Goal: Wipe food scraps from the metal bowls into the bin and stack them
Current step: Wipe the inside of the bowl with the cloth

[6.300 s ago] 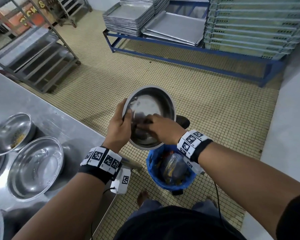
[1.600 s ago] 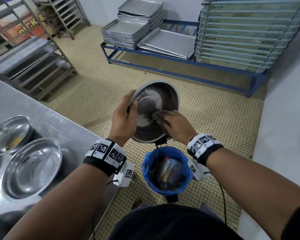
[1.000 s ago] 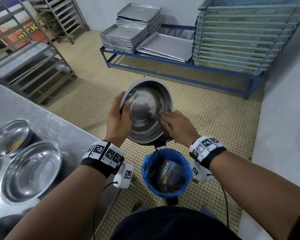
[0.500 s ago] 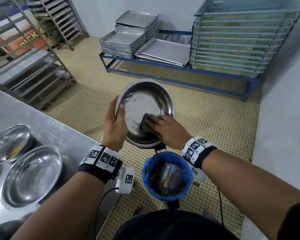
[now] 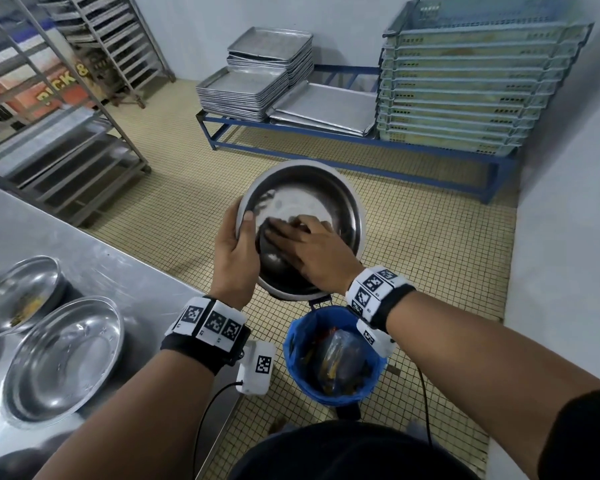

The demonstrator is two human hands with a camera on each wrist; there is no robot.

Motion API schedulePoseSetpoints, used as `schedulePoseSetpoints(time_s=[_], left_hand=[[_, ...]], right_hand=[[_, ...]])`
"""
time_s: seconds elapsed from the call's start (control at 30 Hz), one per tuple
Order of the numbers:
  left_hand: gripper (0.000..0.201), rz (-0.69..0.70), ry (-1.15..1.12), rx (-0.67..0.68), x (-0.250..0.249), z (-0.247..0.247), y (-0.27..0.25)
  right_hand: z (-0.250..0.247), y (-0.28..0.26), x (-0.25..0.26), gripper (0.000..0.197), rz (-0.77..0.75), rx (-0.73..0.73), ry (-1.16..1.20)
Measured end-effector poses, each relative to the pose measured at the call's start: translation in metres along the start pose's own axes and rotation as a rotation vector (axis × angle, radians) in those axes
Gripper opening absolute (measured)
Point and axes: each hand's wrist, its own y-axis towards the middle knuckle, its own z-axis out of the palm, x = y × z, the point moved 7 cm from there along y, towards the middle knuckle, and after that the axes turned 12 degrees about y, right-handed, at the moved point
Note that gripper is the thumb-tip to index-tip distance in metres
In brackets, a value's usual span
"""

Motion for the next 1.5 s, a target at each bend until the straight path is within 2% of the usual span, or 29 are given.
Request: schedulePoseSetpoints(time_s=[0.13,0.43,0.47,0.57,0.63,0.7,0.8,0.9,0.97,1.1,1.17,1.3,1.4,1.5], left_hand=[[0.024,0.023,0.039,-0.040,-0.003,-0.012,0.010],[0.029,0.104,0.215,-0.063,-0.004,-0.021,0.018],[0.030,0.098,0.237,-0.056,-0.003,-0.022,0.019],[0.031,0.090,0.287,-0.003,-0.004,-0.017,0.017],[0.031,0.127,0.292,0.027,-0.009,-0.011,0.014],[0.030,0.156,0.277,0.031,-0.013,-0.008,0.013],[0.029,0.151,0.211,0.003,-0.013,-0.010,0.016],[0.029,0.143,0.196,-0.031,-0.011,-0.018,0.019],[0.030,0.144,0.207,-0.068,-0.009,-0.024,0.022],[0.032,0.156,0.239,-0.106,-0.006,-0.030,0.025],[0.032,0.153,0.270,-0.103,-0.007,-0.029,0.025],[0.027,0.115,0.277,-0.012,-0.007,-0.014,0.020],[0.027,0.133,0.235,-0.004,-0.012,-0.009,0.017],[0.028,0.141,0.187,-0.030,-0.014,-0.013,0.020]], right_hand=[[0.019,-0.021,-0.001,0.051,-0.027,0.161,0.135],[-0.003,-0.045,-0.018,0.042,0.031,0.252,0.185],[-0.012,-0.044,-0.019,0.039,0.041,0.225,0.195],[-0.040,-0.030,-0.030,0.032,0.075,-0.054,0.180],[-0.043,-0.019,-0.042,0.033,0.137,-0.163,0.111],[-0.031,-0.014,-0.047,0.038,0.183,-0.114,-0.025],[-0.012,-0.025,-0.043,0.039,0.135,-0.059,-0.143],[0.002,-0.039,-0.033,0.035,0.086,-0.060,-0.067],[0.004,-0.047,-0.027,0.040,0.056,-0.098,0.004],[0.013,-0.064,-0.023,0.039,-0.071,-0.094,-0.045],[0.007,-0.061,-0.023,0.041,-0.032,-0.101,0.022],[-0.026,-0.033,-0.026,0.041,0.098,-0.258,0.078],[-0.016,-0.025,-0.027,0.042,0.079,-0.205,0.001],[0.006,-0.040,-0.025,0.039,0.047,-0.148,0.038]])
